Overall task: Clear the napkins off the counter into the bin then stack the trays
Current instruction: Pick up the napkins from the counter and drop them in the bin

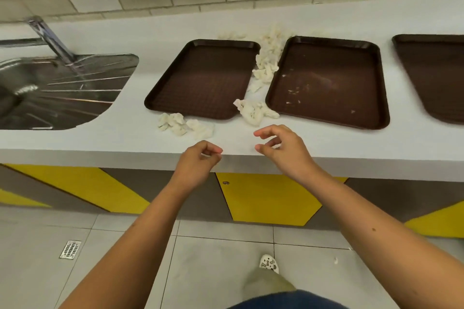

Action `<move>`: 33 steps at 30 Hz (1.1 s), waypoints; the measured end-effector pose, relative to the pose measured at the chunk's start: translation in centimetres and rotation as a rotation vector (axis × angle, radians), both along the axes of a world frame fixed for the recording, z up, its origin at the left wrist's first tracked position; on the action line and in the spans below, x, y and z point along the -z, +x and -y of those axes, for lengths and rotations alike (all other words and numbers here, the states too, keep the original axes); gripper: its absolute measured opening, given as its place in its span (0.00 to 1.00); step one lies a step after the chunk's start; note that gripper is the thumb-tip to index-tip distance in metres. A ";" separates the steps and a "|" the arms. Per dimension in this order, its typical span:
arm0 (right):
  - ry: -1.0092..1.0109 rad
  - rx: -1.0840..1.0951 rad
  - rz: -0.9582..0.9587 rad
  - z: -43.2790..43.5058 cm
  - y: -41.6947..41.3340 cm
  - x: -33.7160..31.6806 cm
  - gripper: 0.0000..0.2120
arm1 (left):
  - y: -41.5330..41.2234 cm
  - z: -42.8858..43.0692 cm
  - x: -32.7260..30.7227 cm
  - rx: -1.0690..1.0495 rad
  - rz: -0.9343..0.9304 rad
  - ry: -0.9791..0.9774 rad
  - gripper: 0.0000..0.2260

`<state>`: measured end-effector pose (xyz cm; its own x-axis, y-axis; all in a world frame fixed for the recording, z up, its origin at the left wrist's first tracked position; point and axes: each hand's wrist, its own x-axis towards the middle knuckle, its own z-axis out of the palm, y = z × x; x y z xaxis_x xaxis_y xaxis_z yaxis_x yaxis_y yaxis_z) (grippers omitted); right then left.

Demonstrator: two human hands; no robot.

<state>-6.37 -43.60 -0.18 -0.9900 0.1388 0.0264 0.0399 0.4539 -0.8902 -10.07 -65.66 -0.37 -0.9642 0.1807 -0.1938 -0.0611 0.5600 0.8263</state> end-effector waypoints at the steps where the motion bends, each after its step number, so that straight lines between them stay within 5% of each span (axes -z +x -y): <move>1: 0.003 -0.021 0.007 0.6 -0.9 0.0 0.11 | -0.6 0.6 0.0 -0.024 0.000 0.003 0.03; 6: 0.061 -0.144 0.004 3.7 -5.3 0.6 0.13 | -3.2 3.6 0.0 -0.100 -0.012 -0.022 0.03; 13: 0.394 -0.365 -0.008 8.6 -10.3 2.6 0.26 | -7.1 7.0 0.6 -0.187 -0.062 -0.067 0.04; 21: 0.700 -0.297 -0.021 11.7 -12.5 3.7 0.16 | -11.9 10.7 0.7 -0.270 -0.259 -0.119 0.01; 28: 0.899 -0.166 -0.096 12.5 -12.3 4.5 0.10 | -12.3 10.2 2.4 0.183 -0.293 -0.314 0.16; 33: 0.618 -0.109 0.033 12.2 -12.0 3.5 0.08 | -13.6 9.4 3.7 0.280 -0.355 -0.411 0.12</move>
